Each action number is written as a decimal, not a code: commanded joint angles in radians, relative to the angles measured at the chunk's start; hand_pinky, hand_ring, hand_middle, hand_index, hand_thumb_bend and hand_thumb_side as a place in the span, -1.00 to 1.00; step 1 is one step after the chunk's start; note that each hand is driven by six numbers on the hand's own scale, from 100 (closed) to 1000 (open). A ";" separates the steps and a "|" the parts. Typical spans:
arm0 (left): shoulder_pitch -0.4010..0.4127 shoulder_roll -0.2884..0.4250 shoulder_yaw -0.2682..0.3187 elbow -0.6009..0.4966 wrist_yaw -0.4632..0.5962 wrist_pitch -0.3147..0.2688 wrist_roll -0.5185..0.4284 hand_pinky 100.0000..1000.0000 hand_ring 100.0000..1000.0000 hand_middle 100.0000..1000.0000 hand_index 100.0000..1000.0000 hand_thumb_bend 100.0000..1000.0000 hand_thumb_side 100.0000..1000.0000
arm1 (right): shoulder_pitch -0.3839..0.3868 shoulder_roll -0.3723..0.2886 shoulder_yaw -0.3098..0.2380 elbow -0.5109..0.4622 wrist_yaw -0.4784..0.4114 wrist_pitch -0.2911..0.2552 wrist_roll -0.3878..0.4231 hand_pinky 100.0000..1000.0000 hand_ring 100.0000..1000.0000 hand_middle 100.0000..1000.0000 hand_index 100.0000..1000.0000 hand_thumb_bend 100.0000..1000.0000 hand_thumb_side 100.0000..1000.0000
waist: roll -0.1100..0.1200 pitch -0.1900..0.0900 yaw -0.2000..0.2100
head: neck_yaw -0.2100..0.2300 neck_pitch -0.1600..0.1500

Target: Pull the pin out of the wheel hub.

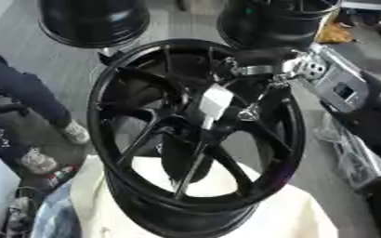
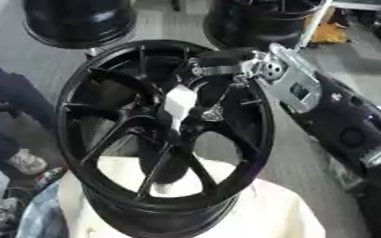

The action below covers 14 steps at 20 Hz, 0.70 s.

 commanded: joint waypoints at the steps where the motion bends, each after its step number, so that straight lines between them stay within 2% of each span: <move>1: -0.011 0.013 0.000 -0.022 -0.002 0.001 -0.002 0.40 0.09 0.04 0.26 -1.00 0.76 | -0.032 -0.019 -0.034 -0.023 -0.032 -0.209 0.225 0.57 0.45 -0.02 -0.29 -1.00 -1.00 | 0.005 -0.010 -0.001 | 0.000 -0.002; 8: -0.008 0.015 0.002 -0.022 -0.001 0.004 0.000 0.40 0.10 0.04 0.26 -1.00 0.76 | -0.058 -0.058 -0.079 -0.061 -0.085 -0.171 0.225 0.58 0.45 -0.01 -0.29 -1.00 -1.00 | 0.003 -0.018 -0.009 | 0.005 -0.002; 10: -0.007 0.016 0.003 -0.022 -0.002 0.006 -0.001 0.40 0.10 0.04 0.26 -1.00 0.76 | -0.060 -0.079 -0.104 -0.079 -0.104 -0.160 0.225 0.58 0.45 -0.01 -0.29 -1.00 -1.00 | 0.001 -0.020 -0.014 | 0.008 -0.002; 14: -0.001 0.018 0.007 -0.023 -0.005 0.009 0.000 0.40 0.10 0.04 0.26 -1.00 0.76 | -0.039 -0.155 -0.197 -0.129 -0.157 -0.123 0.208 0.58 0.46 -0.01 -0.28 -1.00 -1.00 | -0.002 -0.026 -0.027 | 0.014 -0.002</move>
